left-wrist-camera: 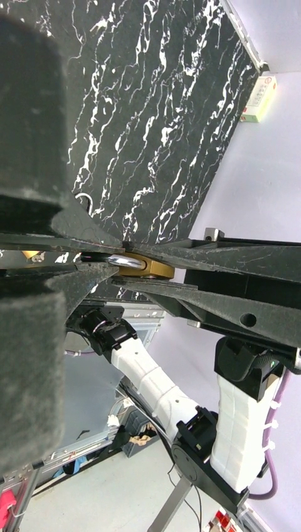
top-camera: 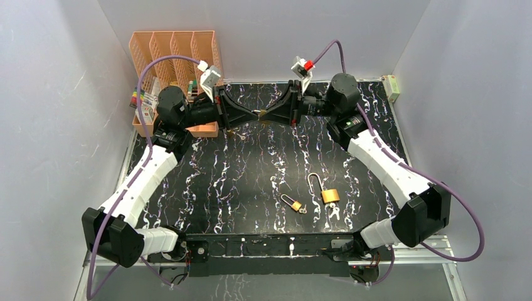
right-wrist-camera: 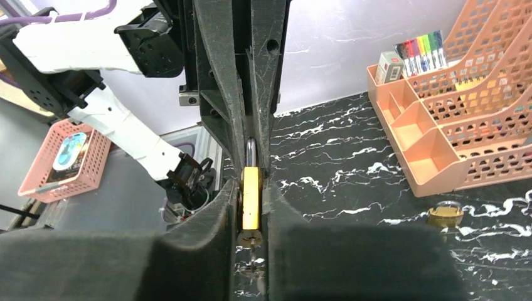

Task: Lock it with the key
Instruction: Lock the lock.

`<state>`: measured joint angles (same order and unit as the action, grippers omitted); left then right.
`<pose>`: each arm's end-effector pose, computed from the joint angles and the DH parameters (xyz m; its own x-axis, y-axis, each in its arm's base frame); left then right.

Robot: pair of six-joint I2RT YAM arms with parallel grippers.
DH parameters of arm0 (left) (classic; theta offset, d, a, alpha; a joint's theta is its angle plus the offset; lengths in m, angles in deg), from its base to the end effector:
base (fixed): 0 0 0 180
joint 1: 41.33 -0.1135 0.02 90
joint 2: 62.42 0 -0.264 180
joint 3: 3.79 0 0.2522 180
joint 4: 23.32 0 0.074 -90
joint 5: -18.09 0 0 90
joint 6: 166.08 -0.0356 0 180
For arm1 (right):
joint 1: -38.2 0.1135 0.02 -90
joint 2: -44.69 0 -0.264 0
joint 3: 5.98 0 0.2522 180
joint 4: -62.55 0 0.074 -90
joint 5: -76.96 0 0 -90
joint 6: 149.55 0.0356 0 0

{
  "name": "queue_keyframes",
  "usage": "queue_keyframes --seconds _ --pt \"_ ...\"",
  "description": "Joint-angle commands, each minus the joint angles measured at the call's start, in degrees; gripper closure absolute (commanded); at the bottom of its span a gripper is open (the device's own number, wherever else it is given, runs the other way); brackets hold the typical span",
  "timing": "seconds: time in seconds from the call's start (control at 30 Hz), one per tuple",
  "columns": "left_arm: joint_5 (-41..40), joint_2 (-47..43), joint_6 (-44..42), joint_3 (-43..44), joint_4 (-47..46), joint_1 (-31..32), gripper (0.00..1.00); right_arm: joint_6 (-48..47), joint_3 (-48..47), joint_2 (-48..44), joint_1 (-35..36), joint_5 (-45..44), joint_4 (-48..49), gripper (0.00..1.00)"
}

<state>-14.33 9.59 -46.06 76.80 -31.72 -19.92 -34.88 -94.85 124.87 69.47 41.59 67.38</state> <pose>0.2468 -0.1290 0.4294 -0.2385 -0.1946 -0.9514 0.9563 0.1237 -0.2650 0.2553 0.1890 0.4339 -0.2267 0.1450 -0.9631 -0.9723 0.0250 0.2326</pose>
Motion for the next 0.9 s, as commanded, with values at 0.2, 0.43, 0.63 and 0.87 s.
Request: queue_keyframes --seconds 0.2,0.43,0.63,0.87 --pt "0.7 -0.1 0.1 2.2 2.5 -1.2 1.0 -0.5 2.9 -6.4 -3.1 -3.2 4.7 0.35" --pt "1.7 0.4 1.1 4.0 1.3 -1.7 1.0 -0.9 4.7 -7.5 -5.7 0.5 2.8 0.33" --pt "2.3 0.5 2.5 4.2 -0.3 -2.0 1.0 -3.1 4.8 -5.9 -5.9 1.4 -1.5 0.37" --pt "2.6 0.8 3.6 3.6 -1.9 -2.1 1.0 -2.7 3.5 -3.8 -5.8 2.9 -0.4 0.43"
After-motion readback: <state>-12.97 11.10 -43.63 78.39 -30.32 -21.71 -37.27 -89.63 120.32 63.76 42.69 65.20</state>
